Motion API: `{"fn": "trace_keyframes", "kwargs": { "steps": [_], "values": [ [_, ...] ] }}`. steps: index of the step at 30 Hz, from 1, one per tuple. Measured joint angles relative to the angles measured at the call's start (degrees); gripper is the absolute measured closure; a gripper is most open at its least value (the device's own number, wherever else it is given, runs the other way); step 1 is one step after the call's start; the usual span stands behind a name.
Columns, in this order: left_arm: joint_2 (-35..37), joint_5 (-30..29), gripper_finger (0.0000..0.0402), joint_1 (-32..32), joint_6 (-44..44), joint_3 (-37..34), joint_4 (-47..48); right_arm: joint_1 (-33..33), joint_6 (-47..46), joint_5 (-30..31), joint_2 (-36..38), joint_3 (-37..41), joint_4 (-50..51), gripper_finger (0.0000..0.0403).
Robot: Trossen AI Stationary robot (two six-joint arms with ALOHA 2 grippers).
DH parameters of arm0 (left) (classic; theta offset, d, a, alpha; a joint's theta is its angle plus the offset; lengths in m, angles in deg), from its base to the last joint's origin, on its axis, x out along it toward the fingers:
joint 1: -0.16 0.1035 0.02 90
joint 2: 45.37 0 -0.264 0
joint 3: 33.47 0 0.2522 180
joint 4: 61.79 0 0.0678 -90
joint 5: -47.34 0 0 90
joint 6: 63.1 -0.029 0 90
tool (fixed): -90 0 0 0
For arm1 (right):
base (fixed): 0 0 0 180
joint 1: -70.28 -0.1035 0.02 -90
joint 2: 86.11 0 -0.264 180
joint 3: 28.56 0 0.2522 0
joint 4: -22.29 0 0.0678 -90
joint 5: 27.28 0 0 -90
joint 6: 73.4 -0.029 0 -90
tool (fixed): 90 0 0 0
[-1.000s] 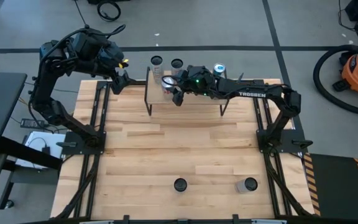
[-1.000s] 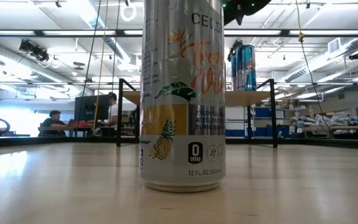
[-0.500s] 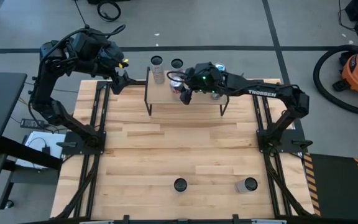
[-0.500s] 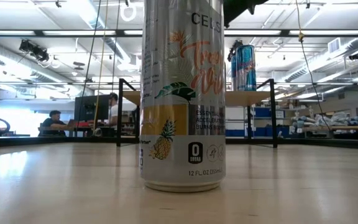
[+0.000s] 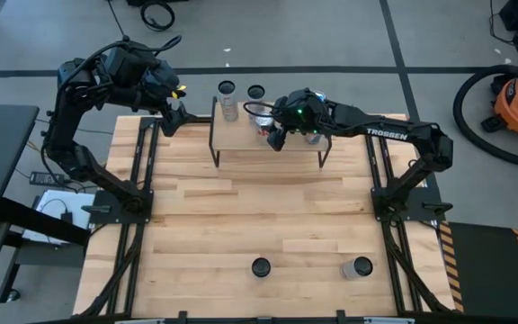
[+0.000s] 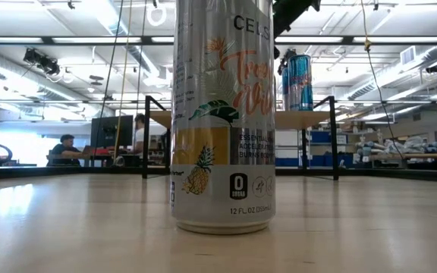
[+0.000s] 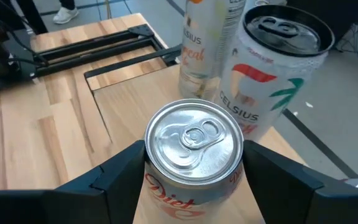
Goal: Place canned beverage on shelf
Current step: Put the red soda can aligned with the other red soda can on the shelf
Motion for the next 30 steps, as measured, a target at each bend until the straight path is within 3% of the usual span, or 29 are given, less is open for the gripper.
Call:
{"fn": "trace_keyframes", "kwargs": {
  "steps": [30],
  "values": [
    [0.0, -0.92, 0.0008, -0.01, 0.03, -0.02, 0.0, 0.02, -2.54, 4.1, 6.48, 0.06, 14.61, 0.0135]
  ]
}}
